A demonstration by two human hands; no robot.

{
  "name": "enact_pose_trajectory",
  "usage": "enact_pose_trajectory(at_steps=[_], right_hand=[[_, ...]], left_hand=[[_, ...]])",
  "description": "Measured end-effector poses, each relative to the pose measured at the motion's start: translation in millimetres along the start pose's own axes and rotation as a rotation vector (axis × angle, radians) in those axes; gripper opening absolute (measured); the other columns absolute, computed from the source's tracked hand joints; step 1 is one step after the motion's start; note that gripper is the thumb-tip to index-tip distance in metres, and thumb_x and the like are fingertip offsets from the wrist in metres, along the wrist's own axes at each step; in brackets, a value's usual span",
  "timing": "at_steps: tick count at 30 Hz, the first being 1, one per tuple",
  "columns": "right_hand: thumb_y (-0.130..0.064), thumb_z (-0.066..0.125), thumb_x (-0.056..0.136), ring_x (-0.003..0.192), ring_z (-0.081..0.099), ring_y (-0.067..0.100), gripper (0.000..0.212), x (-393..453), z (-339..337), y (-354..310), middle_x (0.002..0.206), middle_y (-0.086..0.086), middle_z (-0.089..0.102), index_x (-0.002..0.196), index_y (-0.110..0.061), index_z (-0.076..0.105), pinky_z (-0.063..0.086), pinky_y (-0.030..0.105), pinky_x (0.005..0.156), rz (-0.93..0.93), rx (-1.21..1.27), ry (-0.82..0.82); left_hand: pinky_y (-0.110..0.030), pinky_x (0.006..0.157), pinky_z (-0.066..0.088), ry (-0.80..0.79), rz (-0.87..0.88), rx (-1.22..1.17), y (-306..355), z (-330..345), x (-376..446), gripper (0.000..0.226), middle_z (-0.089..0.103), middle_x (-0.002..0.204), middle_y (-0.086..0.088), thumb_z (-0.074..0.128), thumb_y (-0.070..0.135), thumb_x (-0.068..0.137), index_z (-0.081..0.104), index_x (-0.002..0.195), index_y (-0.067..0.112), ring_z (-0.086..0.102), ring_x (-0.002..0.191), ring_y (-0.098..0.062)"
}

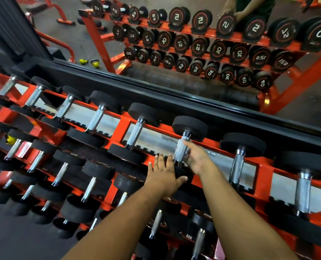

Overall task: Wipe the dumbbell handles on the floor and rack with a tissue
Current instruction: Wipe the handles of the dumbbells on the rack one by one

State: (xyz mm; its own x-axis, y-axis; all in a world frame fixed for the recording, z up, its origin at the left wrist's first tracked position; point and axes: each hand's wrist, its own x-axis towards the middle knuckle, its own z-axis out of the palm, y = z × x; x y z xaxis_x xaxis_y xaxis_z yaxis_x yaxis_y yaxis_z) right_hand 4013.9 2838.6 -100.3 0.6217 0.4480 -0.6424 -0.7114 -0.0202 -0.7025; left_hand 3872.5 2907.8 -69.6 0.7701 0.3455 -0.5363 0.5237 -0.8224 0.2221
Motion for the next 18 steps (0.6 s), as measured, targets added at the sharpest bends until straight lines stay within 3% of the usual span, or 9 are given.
enact_pose_trajectory(at_steps=[3,6,8,11,14,16,18], right_hand=[[-0.028,0.063,0.098,0.088,0.072,0.025,0.033,5,7,-4,0.099,0.015,0.075,0.120,-0.003,0.065,0.059,0.038,0.074,-0.015,0.060,0.008],[-0.034,0.060,0.100,0.093,0.074,0.024,0.032,-3,-4,5,0.105,0.013,0.076,0.117,-0.008,0.068,0.058,0.035,0.079,0.017,-0.170,-0.052],[-0.027,0.059,0.101,0.091,0.073,0.021,0.023,-8,-9,9,0.105,0.009,0.077,0.116,-0.012,0.068,0.056,0.031,0.075,-0.014,-0.272,-0.052],[-0.015,0.054,0.102,0.095,0.068,0.018,0.023,-5,-7,12,0.111,0.005,0.073,0.120,-0.020,0.067,0.055,0.032,0.075,-0.297,-0.531,0.137],[-0.015,0.042,0.105,0.095,0.062,0.020,0.043,-9,1,5,0.112,0.004,0.066,0.145,-0.029,0.048,0.048,0.027,0.067,-0.577,-1.071,0.299],[-0.012,0.038,0.104,0.116,0.059,0.032,0.056,-13,-3,3,0.136,0.013,0.056,0.156,-0.027,0.028,0.052,0.040,0.087,-0.596,-1.493,0.243],[-0.002,0.043,0.097,0.143,0.038,0.034,0.070,-20,-17,7,0.164,0.013,0.025,0.160,-0.019,0.018,0.037,0.047,0.114,-0.724,-1.866,0.152]], left_hand=[[-0.054,0.124,-0.005,-0.001,-0.004,0.006,-1,0,0,0.099,-0.017,0.166,-0.021,0.029,0.075,0.095,-0.017,0.159,0.014,-0.018,0.153,-0.033],[-0.054,0.124,-0.005,0.001,0.003,-0.002,-2,0,1,0.099,-0.017,0.166,-0.021,0.030,0.074,0.095,-0.016,0.159,0.015,-0.018,0.153,-0.033],[-0.054,0.124,-0.005,-0.007,0.006,-0.005,-1,0,0,0.099,-0.017,0.166,-0.021,0.030,0.074,0.095,-0.016,0.159,0.015,-0.019,0.153,-0.033],[-0.054,0.124,-0.005,0.001,0.009,-0.001,-1,0,-1,0.098,-0.017,0.166,-0.021,0.030,0.074,0.096,-0.016,0.159,0.014,-0.018,0.153,-0.034],[-0.054,0.124,-0.004,0.022,0.011,-0.018,-1,0,-1,0.099,-0.015,0.166,-0.021,0.032,0.074,0.096,-0.013,0.159,0.014,-0.016,0.154,-0.034],[-0.054,0.124,-0.004,0.031,0.011,-0.032,-1,0,-2,0.099,-0.014,0.166,-0.021,0.034,0.073,0.095,-0.012,0.160,0.013,-0.016,0.154,-0.034],[-0.054,0.124,-0.005,0.040,0.014,-0.043,-1,1,-2,0.099,-0.013,0.166,-0.021,0.034,0.073,0.095,-0.011,0.160,0.013,-0.015,0.154,-0.033]])
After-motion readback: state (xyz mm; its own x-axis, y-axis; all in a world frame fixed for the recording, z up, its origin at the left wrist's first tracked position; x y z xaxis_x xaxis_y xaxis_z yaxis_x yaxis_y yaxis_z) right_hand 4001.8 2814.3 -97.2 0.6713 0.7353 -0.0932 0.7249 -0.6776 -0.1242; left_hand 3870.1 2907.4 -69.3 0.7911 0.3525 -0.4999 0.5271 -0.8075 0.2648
